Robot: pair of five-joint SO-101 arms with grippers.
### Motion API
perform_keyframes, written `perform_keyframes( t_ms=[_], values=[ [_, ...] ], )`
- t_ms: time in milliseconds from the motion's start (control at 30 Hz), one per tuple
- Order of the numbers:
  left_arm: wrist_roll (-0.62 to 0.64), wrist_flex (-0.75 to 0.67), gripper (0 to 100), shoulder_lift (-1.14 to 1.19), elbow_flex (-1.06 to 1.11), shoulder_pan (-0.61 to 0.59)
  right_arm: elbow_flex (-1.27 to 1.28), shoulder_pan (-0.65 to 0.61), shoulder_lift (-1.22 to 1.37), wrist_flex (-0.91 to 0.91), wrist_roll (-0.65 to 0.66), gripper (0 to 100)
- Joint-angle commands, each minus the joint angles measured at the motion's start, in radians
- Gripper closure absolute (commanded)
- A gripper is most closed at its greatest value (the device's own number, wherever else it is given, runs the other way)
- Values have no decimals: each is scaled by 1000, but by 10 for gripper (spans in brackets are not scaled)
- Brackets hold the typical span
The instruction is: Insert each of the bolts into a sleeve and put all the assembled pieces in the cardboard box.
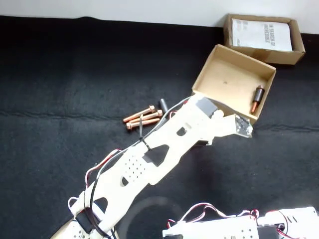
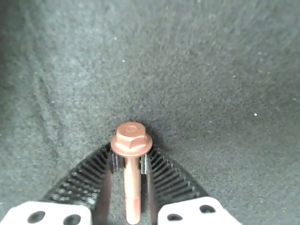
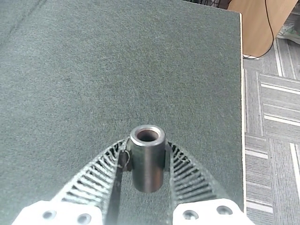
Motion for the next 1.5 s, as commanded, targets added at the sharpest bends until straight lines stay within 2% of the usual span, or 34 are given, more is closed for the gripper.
perform_keyframes(
  t_ms=[0, 133, 267, 433, 633, 767, 900, 1167, 1367, 1467],
  values=[
    [8, 5, 991, -2, -35, -18, 128, -1, -10, -13, 2, 958],
    [25, 68, 991, -13, -41, -21, 128, -12, -16, -13, 2, 958],
    [147, 127, 991, -59, -143, -74, 128, -124, -18, -13, 0, 958],
    [270, 146, 991, -148, -243, -157, 127, -329, -18, 58, -5, 980],
    [359, 146, 991, -255, -246, -234, 124, -568, -18, 240, -6, 985],
    [466, 146, 991, -309, -251, -282, 101, -754, -18, 305, -6, 990],
    [520, 147, 991, -371, -246, -341, 93, -963, -18, 305, -6, 991],
    [522, 158, 991, -576, -245, -473, 58, -1323, -18, 298, -2, 991],
    [531, 157, 991, -731, -245, -536, -12, -1463, -18, 228, 0, 991],
    [669, 160, 991, -788, -243, -559, -36, -1491, -18, 111, 0, 991]
  ],
)
